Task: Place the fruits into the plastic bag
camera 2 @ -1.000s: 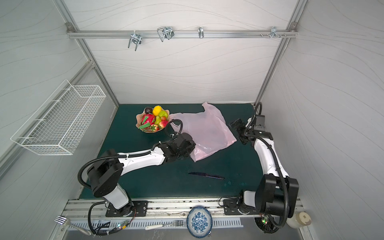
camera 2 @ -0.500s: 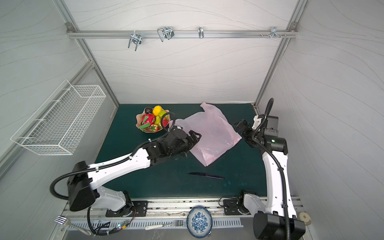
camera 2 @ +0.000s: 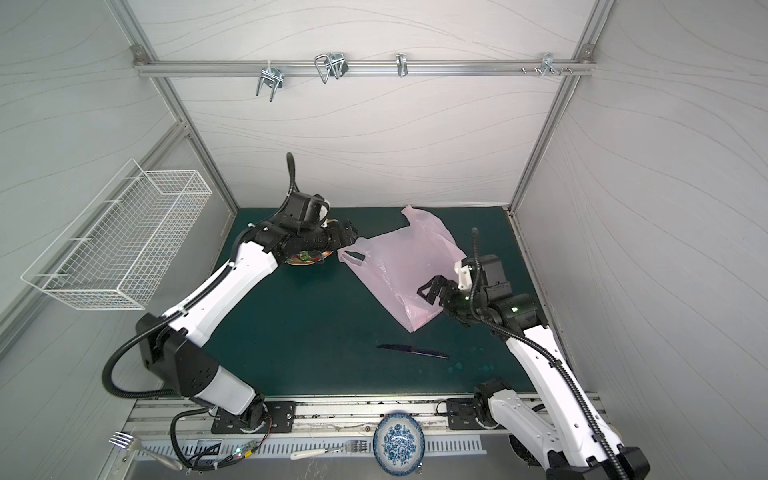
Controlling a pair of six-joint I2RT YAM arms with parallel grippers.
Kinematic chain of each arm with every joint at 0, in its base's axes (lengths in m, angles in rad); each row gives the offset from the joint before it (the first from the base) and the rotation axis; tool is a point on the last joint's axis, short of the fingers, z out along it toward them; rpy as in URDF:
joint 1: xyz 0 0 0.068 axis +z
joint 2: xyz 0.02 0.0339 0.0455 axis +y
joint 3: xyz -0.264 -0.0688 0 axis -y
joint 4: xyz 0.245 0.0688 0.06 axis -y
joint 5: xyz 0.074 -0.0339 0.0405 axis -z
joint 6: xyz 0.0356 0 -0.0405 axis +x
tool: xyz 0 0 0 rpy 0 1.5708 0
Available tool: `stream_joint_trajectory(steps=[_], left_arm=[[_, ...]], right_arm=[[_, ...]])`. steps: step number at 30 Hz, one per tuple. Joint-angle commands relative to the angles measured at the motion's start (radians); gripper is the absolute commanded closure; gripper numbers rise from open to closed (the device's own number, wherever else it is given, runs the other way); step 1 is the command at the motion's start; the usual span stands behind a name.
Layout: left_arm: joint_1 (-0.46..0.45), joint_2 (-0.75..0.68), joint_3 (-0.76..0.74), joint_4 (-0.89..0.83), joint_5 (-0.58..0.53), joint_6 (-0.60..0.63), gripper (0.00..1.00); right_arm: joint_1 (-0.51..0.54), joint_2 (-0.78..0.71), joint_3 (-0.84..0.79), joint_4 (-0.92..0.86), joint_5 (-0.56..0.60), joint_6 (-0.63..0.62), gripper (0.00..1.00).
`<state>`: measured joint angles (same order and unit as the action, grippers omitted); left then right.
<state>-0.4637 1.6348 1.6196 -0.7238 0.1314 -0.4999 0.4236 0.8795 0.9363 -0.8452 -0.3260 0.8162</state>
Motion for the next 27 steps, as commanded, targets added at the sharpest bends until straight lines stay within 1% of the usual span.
stream_joint_trajectory(steps=[1, 3, 6, 11, 14, 18, 21, 23, 25, 27], left_arm=[[0.019, 0.117, 0.126, -0.15, -0.005, 0.271, 0.02], [0.032, 0.184, 0.185, -0.177, -0.038, 0.348, 0.02], [0.056, 0.274, 0.282, -0.199, -0.059, 0.421, 0.02], [0.075, 0.433, 0.454, -0.225, -0.082, 0.502, 0.01], [0.081, 0.501, 0.499, -0.204, -0.077, 0.553, 0.01], [0.107, 0.541, 0.488, -0.167, 0.058, 0.554, 0.02], [0.108, 0.528, 0.412, -0.087, 0.134, 0.558, 0.03], [0.109, 0.505, 0.344, -0.031, 0.212, 0.55, 0.04], [0.109, 0.477, 0.277, 0.016, 0.254, 0.533, 0.06], [0.109, 0.456, 0.233, 0.036, 0.284, 0.526, 0.11]], right_arm=[[0.108, 0.007, -0.046, 0.039, 0.086, 0.121, 0.01], [0.191, 0.045, -0.043, 0.044, 0.136, 0.137, 0.01], [0.273, 0.097, -0.037, 0.062, 0.18, 0.161, 0.01], [0.368, 0.153, -0.083, 0.153, 0.206, 0.245, 0.01], [0.389, 0.207, -0.094, 0.203, 0.203, 0.273, 0.01], [0.392, 0.274, -0.1, 0.282, 0.195, 0.31, 0.01], [0.392, 0.326, -0.103, 0.324, 0.192, 0.337, 0.01], [0.393, 0.353, -0.102, 0.327, 0.21, 0.35, 0.01], [0.386, 0.368, -0.097, 0.309, 0.238, 0.358, 0.01], [0.371, 0.372, -0.091, 0.29, 0.258, 0.357, 0.01]])
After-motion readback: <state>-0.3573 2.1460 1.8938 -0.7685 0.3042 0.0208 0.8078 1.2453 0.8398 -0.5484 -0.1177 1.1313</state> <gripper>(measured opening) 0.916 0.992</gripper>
